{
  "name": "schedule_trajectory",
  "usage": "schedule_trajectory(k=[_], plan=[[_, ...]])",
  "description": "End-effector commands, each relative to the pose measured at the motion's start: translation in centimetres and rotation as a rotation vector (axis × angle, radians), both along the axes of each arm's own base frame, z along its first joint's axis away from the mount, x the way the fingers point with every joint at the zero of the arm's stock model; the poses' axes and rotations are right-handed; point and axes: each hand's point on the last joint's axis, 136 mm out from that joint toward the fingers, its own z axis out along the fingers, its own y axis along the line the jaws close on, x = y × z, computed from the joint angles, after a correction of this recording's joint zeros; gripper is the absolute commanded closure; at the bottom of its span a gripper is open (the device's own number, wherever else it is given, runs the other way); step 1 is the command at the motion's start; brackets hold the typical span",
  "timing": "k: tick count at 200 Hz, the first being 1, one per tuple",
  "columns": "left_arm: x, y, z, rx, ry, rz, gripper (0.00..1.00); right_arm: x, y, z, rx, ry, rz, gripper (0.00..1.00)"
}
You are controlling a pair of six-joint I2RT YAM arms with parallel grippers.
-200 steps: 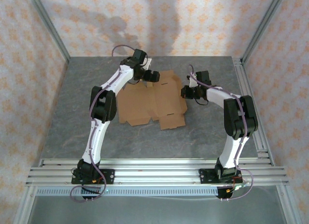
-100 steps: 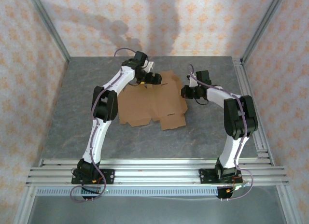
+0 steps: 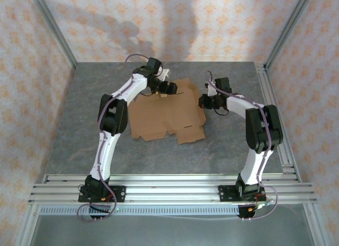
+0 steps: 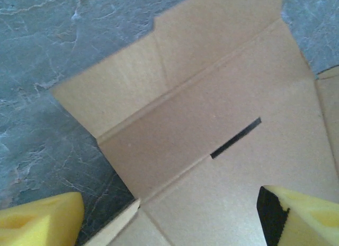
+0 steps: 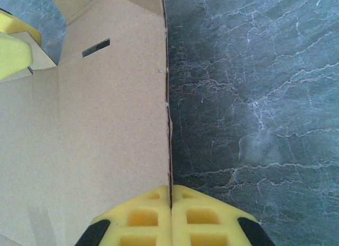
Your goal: Fold the paper box
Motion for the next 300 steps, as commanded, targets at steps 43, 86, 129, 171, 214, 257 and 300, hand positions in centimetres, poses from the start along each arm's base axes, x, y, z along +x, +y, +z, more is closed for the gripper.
schedule_trajectory(k=[43,86,129,171,214,257,300], plan=[[-1.5,-1.4,2.5,-0.026,-0.043,-0.051,0.22,1.4,-0.1,0.5,-0.009,-0.037,-0.03,1.0],[-2.1,-1.2,0.1,-0.017,0.017,-0.029,0.23,1.5,0.0,0.5,-0.004,-0.032,-0.031,1.0],[-2.4,-0.5,-2.9,0.033,0.086,0.031,0.26,1.5,0.0,0.4,-0.002,-0.026,-0.033,1.0],[-3.9,-0.3,-4.7,0.088,0.105,0.01,0.27,1.5,-0.1,0.3,-0.014,-0.023,-0.04,1.0],[-5.3,-0.7,-5.1,0.183,0.035,-0.056,0.4,1.6,-0.4,0.2,-0.025,-0.019,-0.052,1.0],[-5.6,0.7,-8.5,0.248,0.166,0.032,0.4,1.6,-0.1,0.5,-0.013,-0.023,-0.051,1.0],[-7.2,1.8,-10.7,0.346,0.22,0.029,0.4,1.4,-0.3,0.5,-0.023,-0.022,-0.05,1.0]])
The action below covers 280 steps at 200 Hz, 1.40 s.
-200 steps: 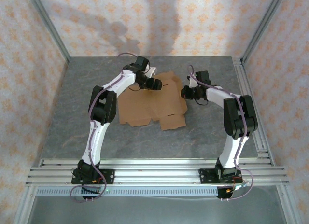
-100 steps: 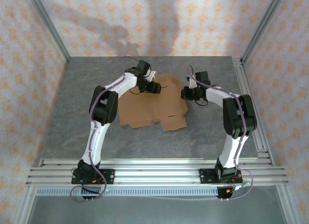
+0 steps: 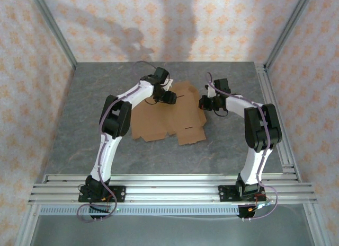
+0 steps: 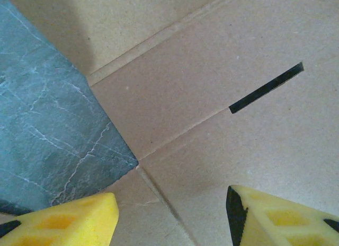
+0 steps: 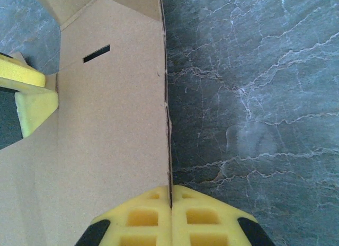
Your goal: Fold the paper box
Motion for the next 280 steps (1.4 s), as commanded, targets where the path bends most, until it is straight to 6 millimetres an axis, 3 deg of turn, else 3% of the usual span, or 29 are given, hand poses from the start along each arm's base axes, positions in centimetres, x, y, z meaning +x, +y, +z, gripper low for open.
schedule_trajectory(k=[1,15,33,88,110,125,143,154,156,162,209,234,258,280], plan=[[-4.2,2.0,-6.0,0.154,0.193,0.016,0.4,1.6,0.0,1.7,-0.005,-0.063,-0.017,1.0],[-4.3,1.6,-5.7,0.104,0.191,0.029,0.4,1.7,0.0,1.9,-0.003,-0.068,-0.019,1.0],[-3.9,0.9,-3.6,0.031,0.149,0.053,0.39,1.8,-0.1,2.2,-0.012,-0.075,-0.023,1.0],[-1.5,-0.3,8.7,-0.214,-0.083,0.125,0.23,1.6,-0.5,1.9,-0.071,-0.057,-0.018,1.0],[-1.5,0.8,11.8,-0.249,-0.147,0.172,0.19,1.5,-0.4,1.9,-0.074,-0.056,-0.009,1.0],[-1.8,2.0,12.7,-0.238,-0.186,0.202,0.16,1.4,-0.1,1.9,-0.075,-0.056,0.005,1.0],[-2.4,3.3,12.7,-0.223,-0.195,0.229,0.13,1.2,0.2,1.9,-0.081,-0.058,0.027,1.0],[-2.7,4.1,11.5,-0.196,-0.184,0.251,0.12,1.0,0.6,1.9,-0.085,-0.058,0.045,1.0],[-2.8,4.3,12.5,-0.201,-0.204,0.255,0.12,0.9,0.6,1.9,-0.086,-0.059,0.05,1.0],[-3.0,4.7,12.6,-0.198,-0.215,0.266,0.11,0.8,0.8,1.9,-0.087,-0.06,0.063,1.0],[-5.6,8.1,11.0,-0.179,-0.234,0.379,0.08,0.6,1.5,1.1,-0.152,-0.015,0.129,0.98],[-8.0,7.7,9.1,-0.247,-0.176,0.396,0.09,1.2,1.6,0.5,-0.143,-0.007,0.105,0.86],[-10.8,7.5,6.6,-0.252,-0.116,0.401,0.12,1.5,1.6,0.8,-0.119,-0.022,0.074,0.5],[-13.1,7.8,4.7,-0.234,-0.065,0.433,0.13,1.4,0.9,0.7,-0.095,-0.03,0.023,0.33]])
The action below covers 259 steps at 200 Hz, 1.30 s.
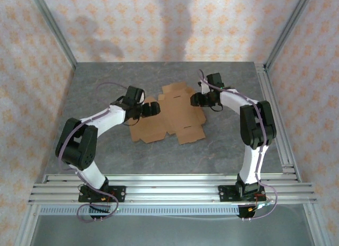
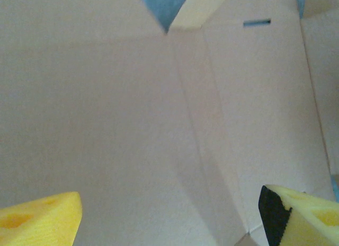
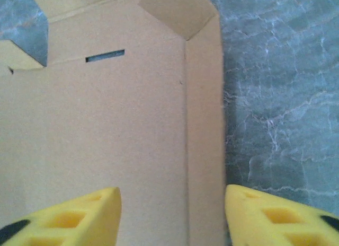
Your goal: Fold the paper box
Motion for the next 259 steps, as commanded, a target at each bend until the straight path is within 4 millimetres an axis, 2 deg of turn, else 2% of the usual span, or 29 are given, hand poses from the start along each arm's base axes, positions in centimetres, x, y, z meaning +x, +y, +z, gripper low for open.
schedule_trajectory(k=[1,23,55,75,101,171,186,200,259], plan=[[-1.3,-0.3,-0.2,-0.036,-0.004,0.031,0.13,0.3,-1.0,0.3,0.017,-0.024,-0.059,0.33],[-2.4,0.2,-1.3,-0.029,0.019,0.049,0.14,-0.1,-2.0,-0.1,0.061,-0.022,-0.116,0.28],[-3.1,0.9,-2.6,0.011,0.054,0.052,0.17,-1.3,-2.1,-1.2,0.086,0.007,-0.114,0.27],[-3.4,1.1,-3.5,0.032,0.083,0.054,0.23,-1.7,-1.9,-1.6,0.101,0.023,-0.103,0.38],[-3.6,1.3,-4.2,0.044,0.112,0.061,0.3,-1.6,-1.8,-1.8,0.11,0.02,-0.103,0.57],[-4.1,1.6,-4.6,0.061,0.136,0.069,0.33,-1.4,-1.5,-1.9,0.119,0.016,-0.091,0.83],[-4.1,1.6,-4.6,0.058,0.136,0.07,0.33,-1.5,-1.4,-1.8,0.123,0.014,-0.086,0.83],[-4.1,1.6,-4.5,0.059,0.135,0.068,0.33,-1.5,-1.3,-1.9,0.124,0.012,-0.082,0.79],[-4.1,1.4,-4.7,0.051,0.143,0.065,0.36,-2.3,-0.3,-2.1,0.132,0.018,-0.027,0.78]])
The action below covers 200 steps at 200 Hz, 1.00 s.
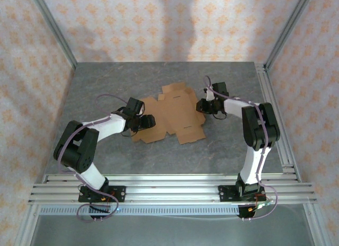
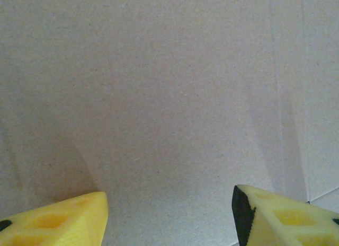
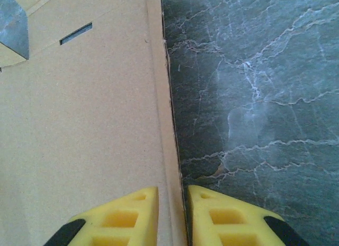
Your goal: Fold the paper box
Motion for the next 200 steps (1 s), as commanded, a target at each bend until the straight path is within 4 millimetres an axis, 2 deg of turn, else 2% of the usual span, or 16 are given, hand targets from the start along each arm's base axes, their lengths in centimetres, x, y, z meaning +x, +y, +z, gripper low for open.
schedule_trajectory(k=[1,21,35,43,70,107,127,152,173,200], plan=[[-0.2,0.3,-0.5,0.02,0.026,0.01,0.36,-0.3,0.9,0.4,0.007,-0.028,0.051,0.78],[-0.1,0.2,-0.3,0.014,0.021,0.011,0.36,-0.4,0.7,0.2,-0.014,-0.025,0.052,0.77],[-0.1,0.2,-0.2,0.013,0.018,0.008,0.36,-0.3,0.1,-0.2,-0.051,-0.015,0.037,0.68],[-0.1,0.2,-0.2,0.015,0.019,0.008,0.36,-0.3,0.0,-0.5,-0.066,-0.008,0.036,0.68],[-0.2,0.3,-0.1,0.018,0.02,0.006,0.36,-0.3,0.0,-0.5,-0.065,-0.01,0.036,0.82],[-0.2,0.3,0.1,0.019,0.011,0.009,0.36,-0.2,0.1,0.6,-0.073,-0.048,0.041,1.0],[-0.1,0.3,0.6,0.015,-0.005,0.01,0.35,-0.2,0.0,1.3,-0.08,-0.073,0.036,1.0],[0.3,0.5,2.2,0.013,-0.061,0.021,0.33,-0.2,0.2,2.2,-0.072,-0.097,0.046,1.0],[0.4,0.5,3.1,0.015,-0.076,0.017,0.32,-0.3,0.4,2.2,-0.072,-0.085,0.061,1.0],[0.3,0.6,3.2,0.013,-0.077,0.024,0.32,-0.3,0.7,1.9,-0.096,-0.091,0.064,1.0]])
